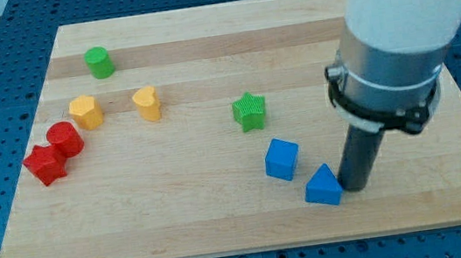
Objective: Push the green circle to the center of the board
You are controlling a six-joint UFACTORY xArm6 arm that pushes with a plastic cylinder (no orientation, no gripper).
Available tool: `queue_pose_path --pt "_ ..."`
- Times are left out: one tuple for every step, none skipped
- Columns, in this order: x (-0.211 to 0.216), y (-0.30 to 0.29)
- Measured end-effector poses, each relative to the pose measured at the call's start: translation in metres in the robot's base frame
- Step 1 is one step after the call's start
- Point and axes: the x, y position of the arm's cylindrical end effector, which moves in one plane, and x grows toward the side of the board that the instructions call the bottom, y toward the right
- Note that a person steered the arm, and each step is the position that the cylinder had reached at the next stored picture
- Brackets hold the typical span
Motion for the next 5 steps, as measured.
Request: queue_pose_path --pt "-0.086 0.02" --pt "-0.184 -0.004" --pt "-0.274 -0.055" --pt "-0.341 -0.147" --pt "-0.362 -0.248"
